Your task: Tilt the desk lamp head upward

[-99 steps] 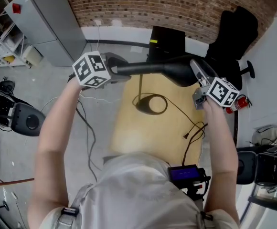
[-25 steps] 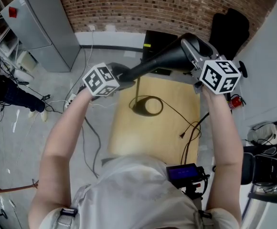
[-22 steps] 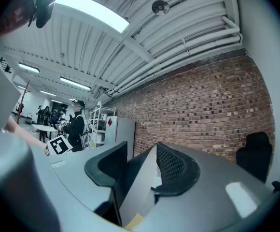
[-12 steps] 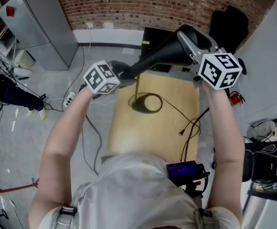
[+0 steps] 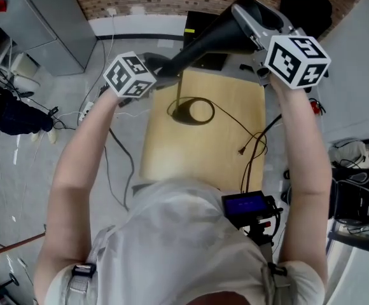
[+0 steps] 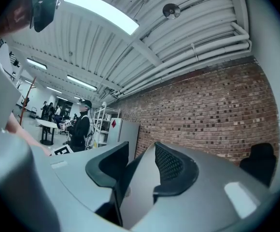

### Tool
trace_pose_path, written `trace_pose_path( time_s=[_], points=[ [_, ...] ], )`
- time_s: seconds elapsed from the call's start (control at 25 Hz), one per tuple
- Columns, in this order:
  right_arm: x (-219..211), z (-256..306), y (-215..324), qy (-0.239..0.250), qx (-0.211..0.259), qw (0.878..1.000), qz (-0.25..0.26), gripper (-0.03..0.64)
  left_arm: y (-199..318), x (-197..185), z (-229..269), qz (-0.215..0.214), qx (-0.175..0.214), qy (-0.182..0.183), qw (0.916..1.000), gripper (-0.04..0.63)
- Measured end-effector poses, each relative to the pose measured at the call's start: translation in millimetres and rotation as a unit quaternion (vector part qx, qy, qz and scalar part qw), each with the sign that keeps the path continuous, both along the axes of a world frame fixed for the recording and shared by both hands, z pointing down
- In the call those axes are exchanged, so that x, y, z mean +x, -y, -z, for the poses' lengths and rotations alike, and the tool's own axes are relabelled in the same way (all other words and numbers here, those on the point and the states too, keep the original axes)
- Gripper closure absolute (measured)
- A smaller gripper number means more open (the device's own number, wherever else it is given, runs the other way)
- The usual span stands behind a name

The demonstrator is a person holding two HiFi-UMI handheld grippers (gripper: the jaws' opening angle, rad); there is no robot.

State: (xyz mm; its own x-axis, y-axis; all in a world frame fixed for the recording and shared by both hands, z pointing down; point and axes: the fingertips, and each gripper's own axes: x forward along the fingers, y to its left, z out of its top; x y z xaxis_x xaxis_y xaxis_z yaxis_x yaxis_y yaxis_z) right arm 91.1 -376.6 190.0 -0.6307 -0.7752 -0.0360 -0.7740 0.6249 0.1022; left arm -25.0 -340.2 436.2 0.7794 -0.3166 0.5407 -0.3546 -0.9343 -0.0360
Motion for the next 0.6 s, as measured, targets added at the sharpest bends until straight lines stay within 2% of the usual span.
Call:
trace_pose_path(
  time_s=[0.36, 0.6],
  points=[
    [-36, 18, -13, -0.009, 0.003, 1.0, -0.004, 0.453, -10, -17, 12, 0.002, -0.004, -0.028, 0.9996, 0.376],
    [-48, 24, -25, -0.006, 0.006, 1.0, -0.015, 0.471, -15, -15, 14, 0.002, -0.004, -0.041, 0.9992, 0.376]
  ],
)
